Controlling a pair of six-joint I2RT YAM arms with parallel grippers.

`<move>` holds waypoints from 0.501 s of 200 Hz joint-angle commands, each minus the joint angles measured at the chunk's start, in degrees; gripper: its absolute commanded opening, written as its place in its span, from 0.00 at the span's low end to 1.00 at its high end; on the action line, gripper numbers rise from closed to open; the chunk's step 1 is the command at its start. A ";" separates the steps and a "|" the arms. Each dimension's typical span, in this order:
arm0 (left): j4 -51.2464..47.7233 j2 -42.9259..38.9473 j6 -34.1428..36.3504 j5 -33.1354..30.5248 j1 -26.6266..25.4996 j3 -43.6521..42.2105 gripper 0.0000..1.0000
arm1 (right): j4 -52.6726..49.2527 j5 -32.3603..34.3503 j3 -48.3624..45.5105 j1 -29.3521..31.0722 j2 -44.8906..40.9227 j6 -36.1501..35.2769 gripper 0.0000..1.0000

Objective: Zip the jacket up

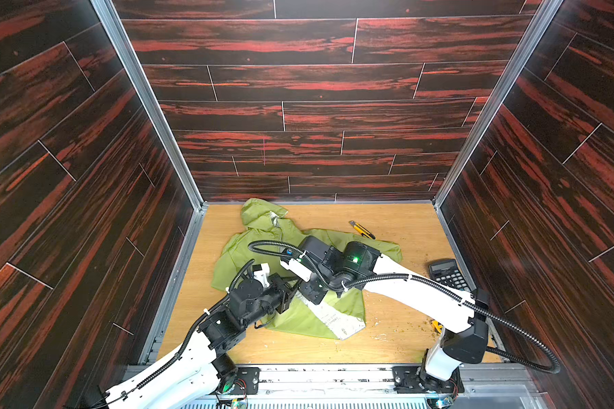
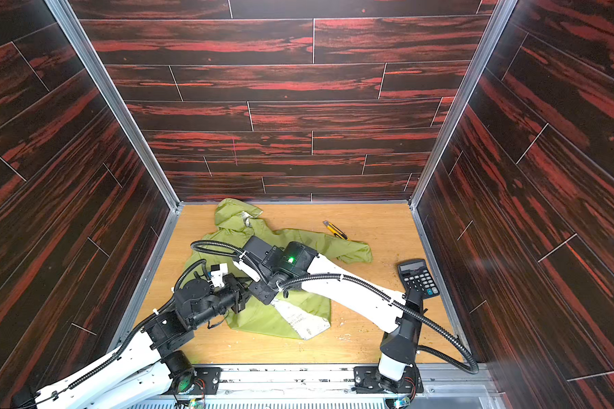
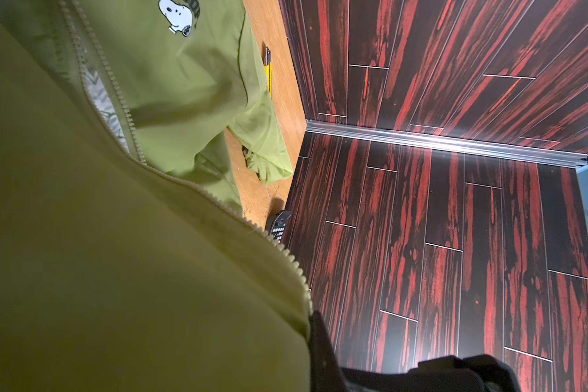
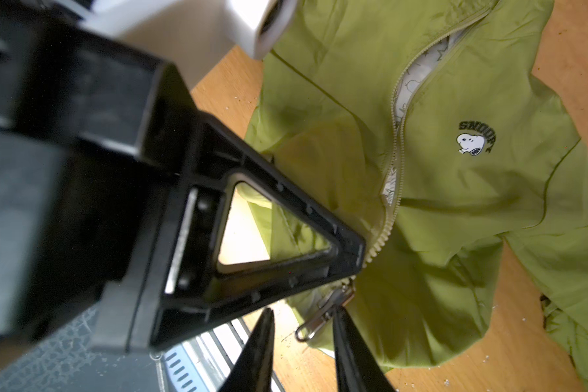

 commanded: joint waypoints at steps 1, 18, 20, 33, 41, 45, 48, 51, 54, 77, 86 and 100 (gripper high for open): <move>1.57 -0.01 -0.22 0.43 0.18 1.75 0.00 | -0.94 1.32 1.34 0.36 1.21 -1.05 0.29; 1.57 -0.09 -0.25 0.36 0.18 1.50 0.00 | -0.80 1.42 1.03 0.36 0.89 -1.01 0.26; 1.57 -0.09 -0.18 0.30 0.18 1.49 0.00 | -0.79 1.42 1.00 0.37 0.87 -0.98 0.26; 1.53 -0.15 -0.16 0.28 0.18 1.40 0.00 | -0.68 1.51 0.73 0.37 0.55 -0.79 0.23; 1.55 -0.23 -0.26 0.28 0.18 1.31 0.00 | -0.51 1.60 0.51 0.37 0.36 -0.70 0.23; 1.54 -0.27 -0.30 0.23 0.18 1.24 0.00 | -0.42 1.60 0.40 0.34 0.26 -0.74 0.23; 1.49 -0.27 -0.20 0.21 0.22 1.22 0.00 | -0.36 1.62 0.31 0.40 0.21 -0.69 0.23; 1.48 -0.34 -0.30 0.25 0.18 1.22 0.00 | -0.33 1.68 0.20 0.41 0.05 -0.68 0.23; 1.48 -0.35 -0.29 0.27 0.18 1.21 0.00 | -0.26 1.61 0.20 0.34 0.03 -0.70 0.23; 1.32 -0.70 -0.25 0.20 0.18 0.80 0.00 | -0.15 1.90 0.19 0.32 -0.34 -0.49 0.21; 1.18 -0.88 -0.29 0.10 0.18 0.63 0.00 | -0.15 2.11 0.20 0.34 -0.43 -0.55 0.19; 1.13 -1.19 -0.24 -0.16 0.18 0.46 0.00 | -0.23 2.38 0.19 0.32 -0.56 -0.42 0.18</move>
